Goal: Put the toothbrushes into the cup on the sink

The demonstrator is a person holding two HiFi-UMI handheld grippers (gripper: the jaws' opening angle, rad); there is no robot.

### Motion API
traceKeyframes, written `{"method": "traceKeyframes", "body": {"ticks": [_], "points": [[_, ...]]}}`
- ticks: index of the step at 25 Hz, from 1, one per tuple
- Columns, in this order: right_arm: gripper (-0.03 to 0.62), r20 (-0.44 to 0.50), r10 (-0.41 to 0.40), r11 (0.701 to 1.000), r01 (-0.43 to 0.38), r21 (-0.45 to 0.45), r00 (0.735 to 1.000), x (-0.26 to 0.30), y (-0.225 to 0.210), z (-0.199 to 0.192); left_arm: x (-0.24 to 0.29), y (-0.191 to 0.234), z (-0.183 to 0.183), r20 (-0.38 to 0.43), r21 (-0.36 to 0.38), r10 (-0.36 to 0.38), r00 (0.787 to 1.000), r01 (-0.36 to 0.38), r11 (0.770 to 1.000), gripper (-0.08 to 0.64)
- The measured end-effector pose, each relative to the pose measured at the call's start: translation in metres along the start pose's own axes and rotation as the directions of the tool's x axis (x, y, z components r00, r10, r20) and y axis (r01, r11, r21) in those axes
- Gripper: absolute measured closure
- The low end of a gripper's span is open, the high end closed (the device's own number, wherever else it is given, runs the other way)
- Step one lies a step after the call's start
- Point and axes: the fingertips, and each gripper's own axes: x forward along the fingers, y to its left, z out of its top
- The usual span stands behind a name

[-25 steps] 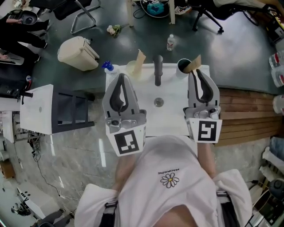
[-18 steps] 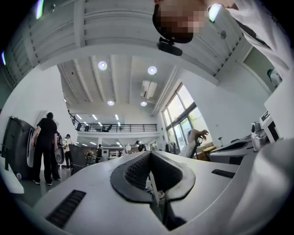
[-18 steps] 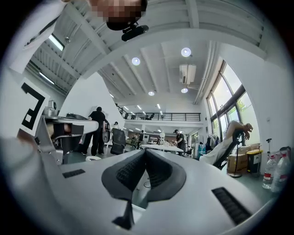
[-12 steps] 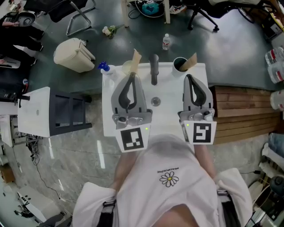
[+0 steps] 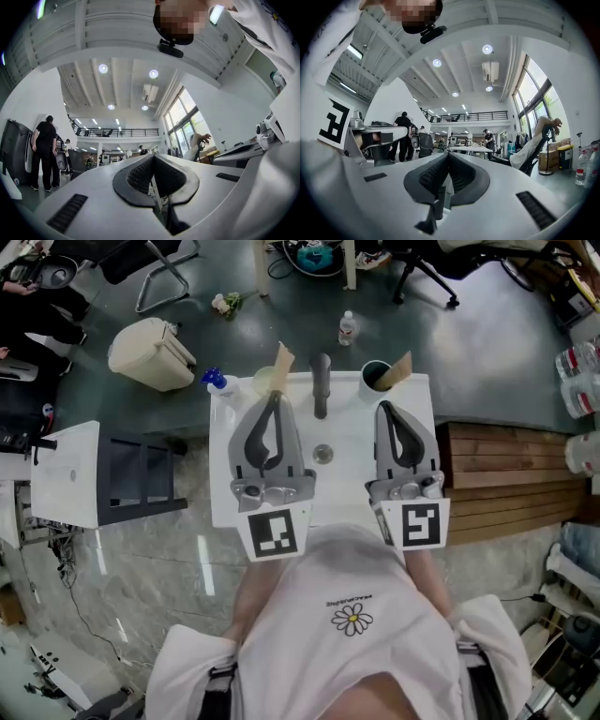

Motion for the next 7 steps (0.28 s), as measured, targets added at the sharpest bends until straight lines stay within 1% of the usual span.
{"method": "traceKeyframes", "body": {"ticks": [3,7], "points": [[0.58,-0.012,0.016,1.0,-0.016,0.004,1.0,-0.003,0.003,-0.002,-0.001,-0.003,0.002,0.008,0.0,-0.012,1.0,0.012,1.0,0.543],[0.58,-0.026,0.046,0.998,-0.045,0.042,0.999,-0.01,0.007,-0.004,-0.005,-0.022,0.006,0.023,-0.006,-0.075,0.997,0.075,0.997,0.543]]}}
